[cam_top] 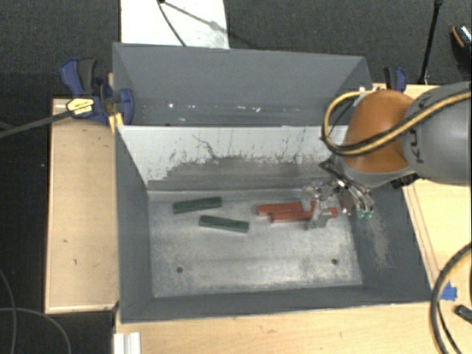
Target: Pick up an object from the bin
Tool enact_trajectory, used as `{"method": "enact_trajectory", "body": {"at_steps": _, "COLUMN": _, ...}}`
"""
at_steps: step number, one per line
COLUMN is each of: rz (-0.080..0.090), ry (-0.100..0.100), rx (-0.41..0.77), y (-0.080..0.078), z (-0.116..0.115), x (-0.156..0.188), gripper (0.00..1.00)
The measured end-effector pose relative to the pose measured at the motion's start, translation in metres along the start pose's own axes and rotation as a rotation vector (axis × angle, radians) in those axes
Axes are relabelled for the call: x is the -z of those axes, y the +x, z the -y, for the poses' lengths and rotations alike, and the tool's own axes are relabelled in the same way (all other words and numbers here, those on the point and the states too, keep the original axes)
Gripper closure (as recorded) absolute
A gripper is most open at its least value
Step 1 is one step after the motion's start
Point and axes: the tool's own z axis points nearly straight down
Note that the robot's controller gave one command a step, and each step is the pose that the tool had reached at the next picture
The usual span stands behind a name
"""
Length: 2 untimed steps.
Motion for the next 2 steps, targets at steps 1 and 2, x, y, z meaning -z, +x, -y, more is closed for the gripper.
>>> {"method": "enact_trajectory", "body": {"at_steps": 1, "rz": -0.005, "ry": 0.0, "rx": 0.002, "y": 0.0015, "z": 0.0, "x": -0.0026, "gripper": 0.0}}
{"method": "enact_trajectory", "body": {"at_steps": 2, "rz": -0.005, "ry": 0.0, "rx": 0.003, "y": 0.0015, "z": -0.0001, "x": -0.0026, "gripper": 1.0}}
